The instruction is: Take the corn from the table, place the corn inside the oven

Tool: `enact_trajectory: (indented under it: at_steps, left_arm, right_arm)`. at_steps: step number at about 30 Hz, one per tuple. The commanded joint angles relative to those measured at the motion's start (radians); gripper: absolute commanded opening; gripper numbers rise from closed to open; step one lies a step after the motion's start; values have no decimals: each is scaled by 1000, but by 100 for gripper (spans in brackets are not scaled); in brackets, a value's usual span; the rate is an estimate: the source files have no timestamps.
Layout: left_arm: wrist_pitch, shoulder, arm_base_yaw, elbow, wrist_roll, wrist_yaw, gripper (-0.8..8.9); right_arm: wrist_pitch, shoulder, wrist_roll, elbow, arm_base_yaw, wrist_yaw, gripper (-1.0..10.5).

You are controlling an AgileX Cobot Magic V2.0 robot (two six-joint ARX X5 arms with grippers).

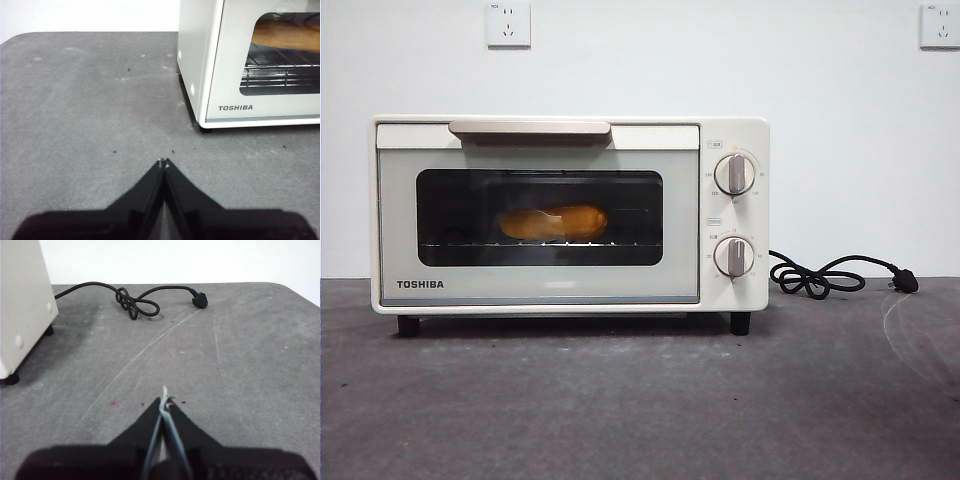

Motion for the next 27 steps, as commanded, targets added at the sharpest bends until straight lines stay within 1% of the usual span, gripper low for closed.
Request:
enact_trajectory:
  at_steps: [1, 13, 19, 27]
  left_arm:
    - [7, 0, 3, -7, 10, 3, -3]
    - [7, -4, 3, -7, 17, 0, -3]
    - [10, -83, 3, -7, 16, 3, -3]
    - [5, -79, 5, -7, 21, -4, -3]
  right_arm:
    - [8, -1, 7, -10, -1, 1, -1]
    - [8, -1, 7, -10, -1, 1, -1]
    - [8, -1, 7, -10, -1, 1, -1]
    - [8, -1, 7, -10, -1, 2, -1]
